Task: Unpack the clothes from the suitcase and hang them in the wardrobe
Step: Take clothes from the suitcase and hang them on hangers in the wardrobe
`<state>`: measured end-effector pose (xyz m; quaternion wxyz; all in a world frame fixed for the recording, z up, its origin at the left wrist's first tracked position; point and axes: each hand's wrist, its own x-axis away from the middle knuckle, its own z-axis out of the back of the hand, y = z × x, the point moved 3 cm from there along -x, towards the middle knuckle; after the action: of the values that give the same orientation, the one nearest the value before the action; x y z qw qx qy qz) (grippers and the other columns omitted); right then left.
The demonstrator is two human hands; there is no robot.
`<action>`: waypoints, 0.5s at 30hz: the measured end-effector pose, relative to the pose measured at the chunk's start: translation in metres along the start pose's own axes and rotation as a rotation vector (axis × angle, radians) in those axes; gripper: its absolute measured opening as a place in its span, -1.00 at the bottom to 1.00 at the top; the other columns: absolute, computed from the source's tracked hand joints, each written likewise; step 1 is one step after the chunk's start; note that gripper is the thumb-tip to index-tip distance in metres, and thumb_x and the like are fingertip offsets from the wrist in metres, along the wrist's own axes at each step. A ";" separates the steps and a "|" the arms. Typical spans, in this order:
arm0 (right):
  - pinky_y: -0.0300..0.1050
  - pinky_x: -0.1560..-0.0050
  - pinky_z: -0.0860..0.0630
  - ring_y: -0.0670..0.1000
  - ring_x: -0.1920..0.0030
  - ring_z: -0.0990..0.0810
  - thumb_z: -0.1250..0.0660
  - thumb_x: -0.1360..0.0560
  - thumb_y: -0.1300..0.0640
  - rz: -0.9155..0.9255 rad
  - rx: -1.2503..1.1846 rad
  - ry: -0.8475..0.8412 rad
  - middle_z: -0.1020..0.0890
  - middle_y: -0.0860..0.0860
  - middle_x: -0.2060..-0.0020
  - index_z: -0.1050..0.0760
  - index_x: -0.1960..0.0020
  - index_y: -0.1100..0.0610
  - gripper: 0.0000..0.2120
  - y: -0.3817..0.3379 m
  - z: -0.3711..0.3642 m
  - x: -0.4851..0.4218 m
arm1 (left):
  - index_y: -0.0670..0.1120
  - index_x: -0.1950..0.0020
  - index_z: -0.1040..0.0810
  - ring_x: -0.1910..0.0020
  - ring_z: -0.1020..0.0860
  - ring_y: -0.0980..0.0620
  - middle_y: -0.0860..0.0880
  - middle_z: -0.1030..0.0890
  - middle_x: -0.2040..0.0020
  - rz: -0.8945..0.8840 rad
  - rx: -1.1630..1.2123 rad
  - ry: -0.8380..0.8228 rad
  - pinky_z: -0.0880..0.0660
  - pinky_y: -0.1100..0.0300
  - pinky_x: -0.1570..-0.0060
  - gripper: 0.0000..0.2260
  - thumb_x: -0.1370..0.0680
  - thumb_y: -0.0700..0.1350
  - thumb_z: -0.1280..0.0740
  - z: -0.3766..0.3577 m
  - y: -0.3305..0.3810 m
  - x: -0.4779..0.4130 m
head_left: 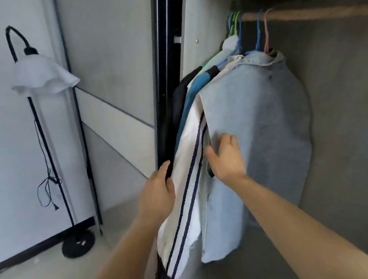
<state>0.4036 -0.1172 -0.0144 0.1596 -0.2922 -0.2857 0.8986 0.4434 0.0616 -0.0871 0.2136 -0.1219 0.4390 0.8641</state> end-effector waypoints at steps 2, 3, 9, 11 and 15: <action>0.07 -0.18 -0.43 0.14 -0.13 -0.43 -0.24 -0.58 0.06 -0.022 0.001 -0.104 -0.34 0.09 -0.18 -0.34 -0.19 0.23 -0.71 0.004 -0.039 0.054 | 0.00 -0.52 -0.27 -0.16 -0.51 -0.15 -0.14 -0.52 -0.24 0.056 -0.073 -0.050 -0.42 0.06 -0.11 -0.55 -0.62 -0.17 -0.14 0.010 -0.037 0.046; 0.06 -0.20 -0.43 0.13 -0.15 -0.43 -0.24 -0.58 0.05 -0.042 0.013 -0.159 -0.34 0.08 -0.21 -0.34 -0.22 0.22 -0.69 0.005 -0.062 0.087 | -0.01 -0.51 -0.27 -0.17 -0.51 -0.17 -0.14 -0.52 -0.25 0.103 -0.112 -0.082 -0.42 0.06 -0.12 -0.55 -0.61 -0.18 -0.14 0.016 -0.062 0.075; 0.03 -0.27 -0.36 0.13 -0.25 -0.36 -0.25 -0.56 0.06 -0.088 0.115 -0.566 -0.33 0.11 -0.21 -0.35 -0.25 0.24 -0.66 0.021 -0.178 0.255 | -0.02 -0.51 -0.25 -0.28 -0.43 -0.09 -0.06 -0.44 -0.34 0.433 -0.271 -0.257 -0.44 0.04 -0.14 -0.60 -0.65 -0.11 -0.09 0.037 -0.191 0.242; 0.02 -0.28 -0.35 0.15 -0.25 -0.35 -0.24 -0.58 0.04 -0.075 0.176 -0.734 -0.32 0.13 -0.22 -0.33 -0.27 0.24 -0.64 0.029 -0.216 0.312 | -0.01 -0.52 -0.23 -0.30 -0.40 -0.07 -0.04 -0.42 -0.36 0.566 -0.328 -0.310 -0.47 0.07 -0.12 -0.60 -0.66 -0.09 -0.08 0.041 -0.230 0.298; -0.02 -0.25 -0.39 0.10 -0.30 -0.32 -0.17 -0.60 -0.04 -0.044 0.278 -0.989 -0.28 0.09 -0.32 -0.29 -0.35 0.16 -0.59 0.061 -0.272 0.404 | -0.04 -0.48 -0.29 -0.30 -0.40 -0.06 -0.04 -0.42 -0.37 0.722 -0.357 -0.382 -0.41 0.11 -0.16 -0.62 -0.65 -0.12 -0.11 0.032 -0.286 0.388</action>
<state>0.2499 0.1323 -0.4082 0.0618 0.1976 -0.2110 0.9553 0.2384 0.3391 -0.4251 -0.0492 0.1660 0.2499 0.9527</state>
